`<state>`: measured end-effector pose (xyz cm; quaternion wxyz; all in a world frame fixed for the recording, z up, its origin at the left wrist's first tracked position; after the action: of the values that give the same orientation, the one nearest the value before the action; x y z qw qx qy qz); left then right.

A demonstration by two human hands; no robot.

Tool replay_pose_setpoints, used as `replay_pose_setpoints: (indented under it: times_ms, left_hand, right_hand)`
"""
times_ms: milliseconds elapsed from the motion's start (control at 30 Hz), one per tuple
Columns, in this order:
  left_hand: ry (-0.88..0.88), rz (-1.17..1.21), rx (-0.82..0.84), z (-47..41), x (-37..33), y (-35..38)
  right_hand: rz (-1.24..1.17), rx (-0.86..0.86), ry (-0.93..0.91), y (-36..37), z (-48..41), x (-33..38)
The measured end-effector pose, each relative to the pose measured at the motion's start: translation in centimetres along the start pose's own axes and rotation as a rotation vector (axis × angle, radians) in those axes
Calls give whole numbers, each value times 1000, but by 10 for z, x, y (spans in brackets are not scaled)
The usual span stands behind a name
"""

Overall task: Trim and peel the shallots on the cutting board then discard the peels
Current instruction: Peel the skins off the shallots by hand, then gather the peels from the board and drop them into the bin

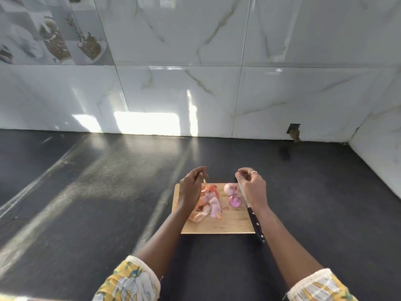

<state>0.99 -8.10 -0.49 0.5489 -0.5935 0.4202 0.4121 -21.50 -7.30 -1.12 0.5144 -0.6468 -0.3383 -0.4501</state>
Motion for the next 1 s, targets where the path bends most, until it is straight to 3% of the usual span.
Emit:
replay_pose_setpoints:
  times_ms: [67, 233, 333, 600, 700, 867, 1000]
  left_hand:
    - [51, -124, 28, -4, 0, -7]
    - [-28, -657, 456, 1, 34, 13]
    - [-72, -880, 559, 7, 57, 15]
    - [-143, -728, 607, 16, 58, 21]
    - [-162, -685, 554, 17, 55, 23]
    - [-166, -583, 459, 18, 57, 25]
    - [-151, -513, 412, 19, 57, 26]
  right_hand:
    - [35, 39, -25, 6, 2, 2]
    - [267, 197, -172, 42, 14, 18]
    - [442, 309, -228, 73, 21, 24]
    - [754, 633, -172, 132, 21, 23]
    - [877, 760, -137, 145, 23, 15]
    - [996, 739, -169, 152, 21, 14]
    - [916, 727, -204, 154, 20, 25]
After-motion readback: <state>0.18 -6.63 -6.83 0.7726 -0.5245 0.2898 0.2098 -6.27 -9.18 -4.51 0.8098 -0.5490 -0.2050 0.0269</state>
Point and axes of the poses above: each hand's wrist, its own z-axis away from the middle knuckle, its own y-axis out of the palm, x = y × z, the point moved 10 cm from there along -z, towards the middle knuckle, and after that the axes turned 8 degrees about x, right-handed, at the moved point
